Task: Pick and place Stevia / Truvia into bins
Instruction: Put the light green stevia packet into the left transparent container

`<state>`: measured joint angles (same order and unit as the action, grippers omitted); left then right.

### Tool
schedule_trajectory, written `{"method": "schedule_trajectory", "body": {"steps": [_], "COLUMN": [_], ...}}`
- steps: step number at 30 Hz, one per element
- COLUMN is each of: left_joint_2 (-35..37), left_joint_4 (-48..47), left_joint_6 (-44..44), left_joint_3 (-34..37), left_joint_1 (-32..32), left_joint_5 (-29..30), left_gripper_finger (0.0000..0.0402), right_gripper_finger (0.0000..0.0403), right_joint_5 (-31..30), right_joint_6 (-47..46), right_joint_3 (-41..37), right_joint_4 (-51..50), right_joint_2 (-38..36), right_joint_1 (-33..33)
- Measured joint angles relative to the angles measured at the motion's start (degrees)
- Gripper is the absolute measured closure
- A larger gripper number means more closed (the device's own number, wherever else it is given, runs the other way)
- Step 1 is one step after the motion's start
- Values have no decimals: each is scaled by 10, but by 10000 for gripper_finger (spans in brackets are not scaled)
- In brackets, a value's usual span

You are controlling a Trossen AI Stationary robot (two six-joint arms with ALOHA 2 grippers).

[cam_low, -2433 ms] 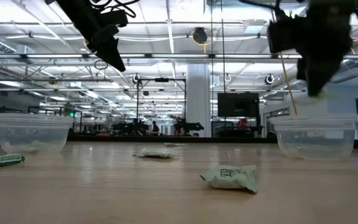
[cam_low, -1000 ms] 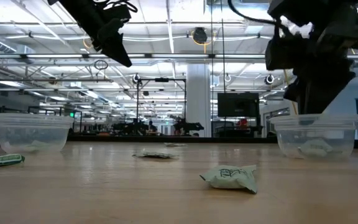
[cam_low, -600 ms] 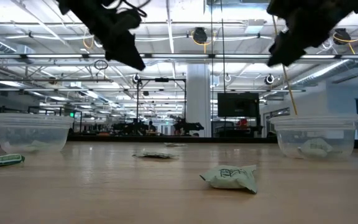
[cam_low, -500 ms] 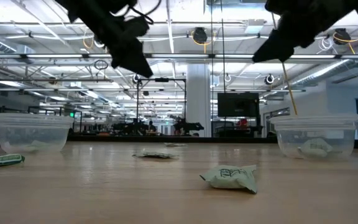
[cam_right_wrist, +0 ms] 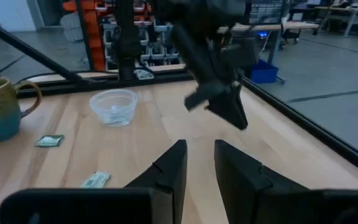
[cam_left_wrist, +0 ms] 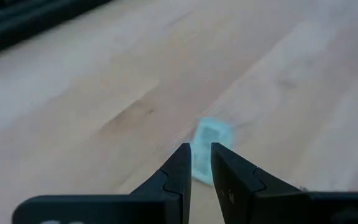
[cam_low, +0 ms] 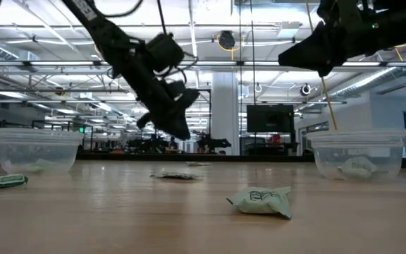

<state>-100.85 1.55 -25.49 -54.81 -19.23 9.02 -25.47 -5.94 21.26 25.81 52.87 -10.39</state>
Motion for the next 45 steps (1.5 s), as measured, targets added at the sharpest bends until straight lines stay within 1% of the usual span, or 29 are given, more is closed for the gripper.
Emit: {"method": "schedule_trajectory", "body": {"steps": [4,8,17,21,27,35,37,41,43,45], "left_joint_2": [-35,-51,-50,-64,-99,-103,-103,-101,-96,-83], "left_joint_4": [6,16,14,13,58,72,71,68,61,49], "left_joint_6": [-11,-22,-20,-22,-20,-2,7,30,34,43], "left_joint_3": [0,0,0,0,-1,-1,-1,-1,0,1], "left_joint_1": [-12,-12,-10,-10,-11,-11,-11,-12,-12,-11], "left_joint_5": [-23,-47,-34,-30,-31,-34,-37,-42,-52,-78], "left_gripper_finger": [337,337,337,337,337,337,345,391,394,396], "right_gripper_finger": [328,328,328,328,328,328,328,328,328,328], "right_joint_5": [2,2,2,2,2,2,2,2,2,2], "right_joint_6": [-8,-8,-8,-8,-8,-8,-8,-8,-8,-8], "right_joint_3": [0,0,0,0,0,0,0,0,0,0], "right_joint_4": [-25,-35,-43,-45,-47,-51,-51,-51,-51,-51], "right_joint_2": [-16,-17,-16,-16,-16,-16,-16,-16,-16,-16], "right_joint_1": [-1,-1,-1,-1,-1,-1,-1,-1,-1,-1]}}
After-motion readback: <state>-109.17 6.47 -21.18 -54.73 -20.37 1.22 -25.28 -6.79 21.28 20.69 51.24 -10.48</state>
